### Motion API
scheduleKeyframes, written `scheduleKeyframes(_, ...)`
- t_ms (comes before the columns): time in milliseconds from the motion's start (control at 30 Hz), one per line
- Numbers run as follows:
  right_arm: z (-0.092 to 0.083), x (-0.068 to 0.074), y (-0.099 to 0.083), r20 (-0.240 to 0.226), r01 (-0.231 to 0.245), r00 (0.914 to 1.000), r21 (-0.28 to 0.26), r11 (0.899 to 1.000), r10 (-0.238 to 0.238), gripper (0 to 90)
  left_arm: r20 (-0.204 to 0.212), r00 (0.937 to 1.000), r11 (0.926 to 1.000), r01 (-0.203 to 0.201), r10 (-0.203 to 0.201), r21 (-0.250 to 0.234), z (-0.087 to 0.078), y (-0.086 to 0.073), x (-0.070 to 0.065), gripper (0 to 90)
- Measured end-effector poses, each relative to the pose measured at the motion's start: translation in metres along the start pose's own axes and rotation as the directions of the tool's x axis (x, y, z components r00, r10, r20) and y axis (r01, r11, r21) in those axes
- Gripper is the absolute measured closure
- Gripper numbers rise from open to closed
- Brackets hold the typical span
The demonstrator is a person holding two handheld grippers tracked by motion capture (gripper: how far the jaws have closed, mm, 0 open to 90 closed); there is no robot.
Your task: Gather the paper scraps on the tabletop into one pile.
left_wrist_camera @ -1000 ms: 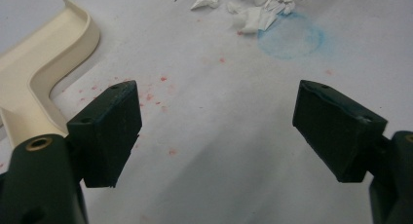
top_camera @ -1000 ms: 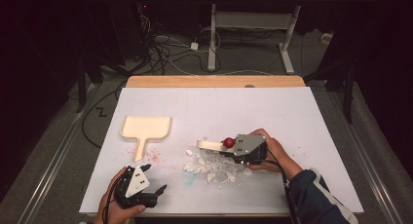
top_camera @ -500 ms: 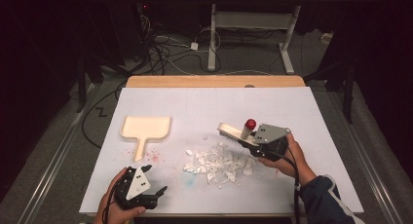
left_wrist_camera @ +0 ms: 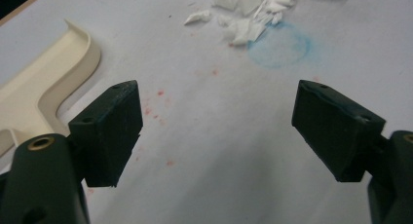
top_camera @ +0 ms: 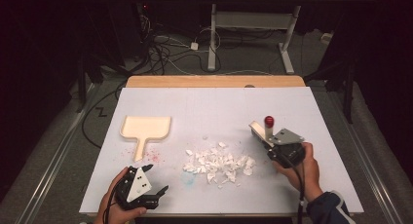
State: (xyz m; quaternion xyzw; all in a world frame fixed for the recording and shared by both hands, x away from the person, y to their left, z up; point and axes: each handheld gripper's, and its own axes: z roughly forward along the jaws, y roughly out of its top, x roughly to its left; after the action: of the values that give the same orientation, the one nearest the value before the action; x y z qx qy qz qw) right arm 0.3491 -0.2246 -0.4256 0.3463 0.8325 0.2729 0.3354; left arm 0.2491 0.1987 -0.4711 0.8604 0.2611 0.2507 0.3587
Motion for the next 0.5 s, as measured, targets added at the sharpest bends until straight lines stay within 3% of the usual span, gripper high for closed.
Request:
scheduleKeyframes(67,0.007,0.013,0.006,-0.011,-0.015,0.9998,0.009,1.000,0.015,68.3,0.007,0.9999,0.9999,-0.011,0.011,0.009,0.002,0.001,-0.001,17.9)
scheduleKeyframes(133,0.013,0.031,0.013,0.048,0.011,0.9988,0.030,0.999,-0.012,68.3,0.008,0.9999,0.9997,-0.012,0.012,0.019,0.003,0.000,0.000,17.9)
scheduleKeyframes(167,0.015,0.039,0.017,0.051,0.020,0.9985,0.033,0.999,-0.022,68.3,0.008,0.9999,0.9998,-0.007,0.007,0.018,0.004,0.000,0.001,17.9)
scheduleKeyframes(233,0.019,0.056,0.026,0.035,0.021,0.9992,0.021,1.000,-0.022,68.2,0.008,1.0000,0.9998,-0.004,0.004,0.018,0.004,-0.001,0.001,17.9)
scheduleKeyframes(367,0.024,0.088,0.040,-0.027,0.076,0.9968,-0.003,0.997,-0.076,67.7,0.010,0.9999,1.0000,-0.002,0.002,0.009,0.003,-0.001,0.002,17.9)
scheduleKeyframes(500,0.019,0.095,0.046,-0.054,0.085,0.9947,-0.057,0.995,-0.088,68.1,0.014,0.9999,1.0000,-0.002,0.002,0.008,0.003,-0.002,0.002,17.9)
